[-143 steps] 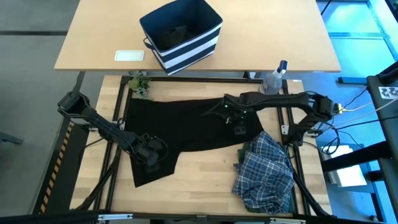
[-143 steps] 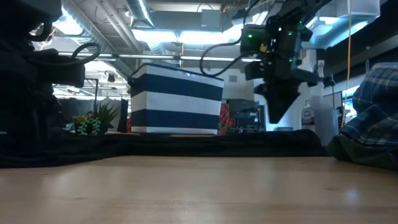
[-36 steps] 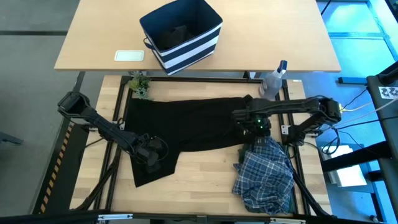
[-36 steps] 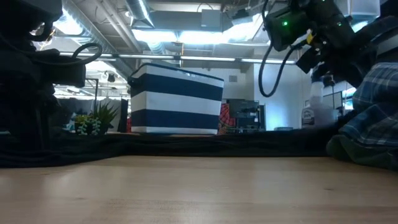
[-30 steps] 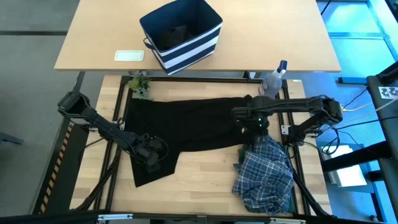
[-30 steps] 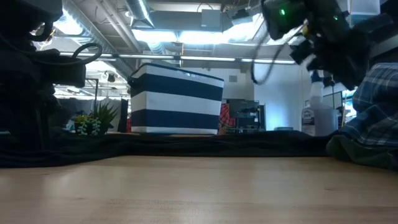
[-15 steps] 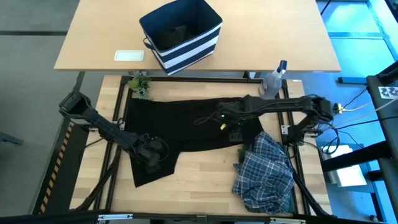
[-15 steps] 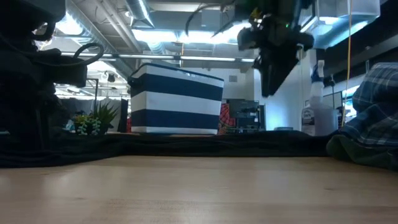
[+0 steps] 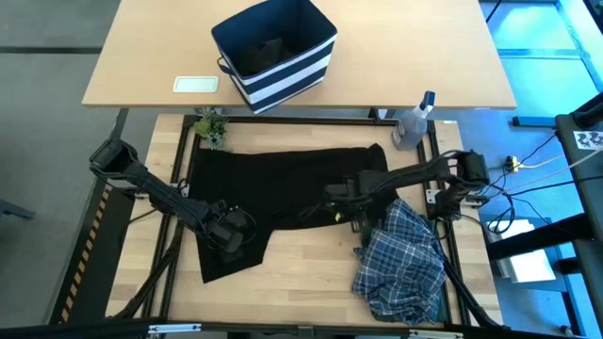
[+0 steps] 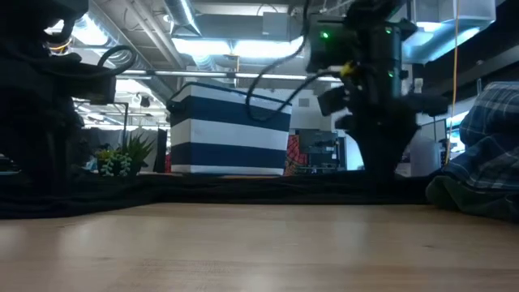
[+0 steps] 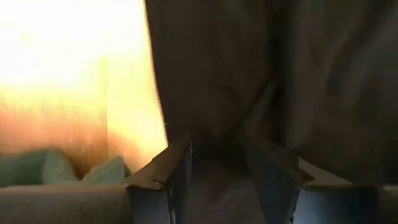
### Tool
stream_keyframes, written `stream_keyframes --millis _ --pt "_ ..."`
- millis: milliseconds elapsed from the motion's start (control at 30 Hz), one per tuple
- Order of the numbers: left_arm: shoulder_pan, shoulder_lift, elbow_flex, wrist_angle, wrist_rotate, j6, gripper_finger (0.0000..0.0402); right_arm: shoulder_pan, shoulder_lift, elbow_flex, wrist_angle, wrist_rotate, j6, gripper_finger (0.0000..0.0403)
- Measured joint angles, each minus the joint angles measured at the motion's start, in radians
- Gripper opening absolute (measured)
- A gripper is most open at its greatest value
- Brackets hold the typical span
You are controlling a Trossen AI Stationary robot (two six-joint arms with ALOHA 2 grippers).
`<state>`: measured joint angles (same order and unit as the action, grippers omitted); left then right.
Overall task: Fold Laundry from Bin
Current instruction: Fold the black shirt
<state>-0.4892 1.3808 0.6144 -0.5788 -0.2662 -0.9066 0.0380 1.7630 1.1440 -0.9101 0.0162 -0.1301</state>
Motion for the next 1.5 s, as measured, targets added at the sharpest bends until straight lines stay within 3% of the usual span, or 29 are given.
stream_keyframes --millis 467,767,1000,1300,1500 --pt "0.005 -0.001 0.002 0.002 -0.012 0.0 0.0174 0.026 0.0 -0.087 -0.046 0.194 -0.009 0.0143" --pt "0.005 -0.002 0.013 -0.038 -0.013 -0.004 0.0174 0.003 0.0 -0.099 -0.138 0.177 -0.006 0.001" --pt "0.005 -0.002 0.072 -0.011 -0.08 0.062 0.0174 -0.02 -0.014 -0.099 -0.138 0.154 0.02 0.0005" --pt "0.007 0.0 0.073 0.317 -0.206 0.25 0.0175 -0.072 -0.142 -0.099 -0.113 0.16 0.052 0.0004" --pt "0.083 0.014 0.073 0.351 -0.248 0.324 0.0204 -0.101 -0.201 -0.099 -0.064 0.179 0.055 0.0002"
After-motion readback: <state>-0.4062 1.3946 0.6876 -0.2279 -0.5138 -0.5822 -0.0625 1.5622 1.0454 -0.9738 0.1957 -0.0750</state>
